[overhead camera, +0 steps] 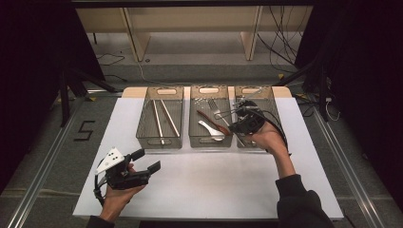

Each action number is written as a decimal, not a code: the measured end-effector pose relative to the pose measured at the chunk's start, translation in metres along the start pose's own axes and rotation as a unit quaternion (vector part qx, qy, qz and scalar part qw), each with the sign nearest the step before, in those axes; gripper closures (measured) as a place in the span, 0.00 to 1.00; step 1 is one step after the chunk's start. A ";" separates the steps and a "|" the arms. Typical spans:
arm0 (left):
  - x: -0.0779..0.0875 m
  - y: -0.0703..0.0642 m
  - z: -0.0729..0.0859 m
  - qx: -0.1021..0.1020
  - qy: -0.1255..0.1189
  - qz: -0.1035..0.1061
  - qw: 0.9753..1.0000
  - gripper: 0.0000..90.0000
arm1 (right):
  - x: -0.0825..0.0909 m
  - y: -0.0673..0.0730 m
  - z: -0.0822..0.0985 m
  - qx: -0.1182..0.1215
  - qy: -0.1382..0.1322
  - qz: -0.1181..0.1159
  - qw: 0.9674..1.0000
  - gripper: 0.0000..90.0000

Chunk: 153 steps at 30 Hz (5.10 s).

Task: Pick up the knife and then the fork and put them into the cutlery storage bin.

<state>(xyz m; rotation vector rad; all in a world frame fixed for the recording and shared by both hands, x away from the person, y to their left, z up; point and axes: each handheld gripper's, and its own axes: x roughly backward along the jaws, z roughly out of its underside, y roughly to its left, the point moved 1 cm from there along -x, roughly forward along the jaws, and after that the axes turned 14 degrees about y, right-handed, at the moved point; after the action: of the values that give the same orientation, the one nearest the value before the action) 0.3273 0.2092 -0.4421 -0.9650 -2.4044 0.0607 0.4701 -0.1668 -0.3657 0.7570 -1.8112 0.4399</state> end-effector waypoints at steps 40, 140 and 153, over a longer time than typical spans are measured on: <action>0.000 0.001 0.000 0.003 -0.001 0.000 1.000 0.18 | 0.007 -0.082 0.006 -0.125 0.001 0.037 0.991 0.92; -0.003 0.000 0.001 0.001 0.014 0.004 1.000 0.18 | 0.003 0.007 0.060 -0.059 -0.155 -0.031 0.986 0.32; -0.004 0.000 0.001 0.000 0.018 0.007 1.000 0.18 | -0.002 0.025 0.079 -0.043 -0.182 -0.036 0.982 0.31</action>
<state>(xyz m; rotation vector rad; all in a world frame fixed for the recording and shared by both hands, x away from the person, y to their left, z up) 0.3288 0.2071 -0.4449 -0.9746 -2.3645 0.0467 0.3986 -0.1974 -0.3940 0.8828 -2.1184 0.1797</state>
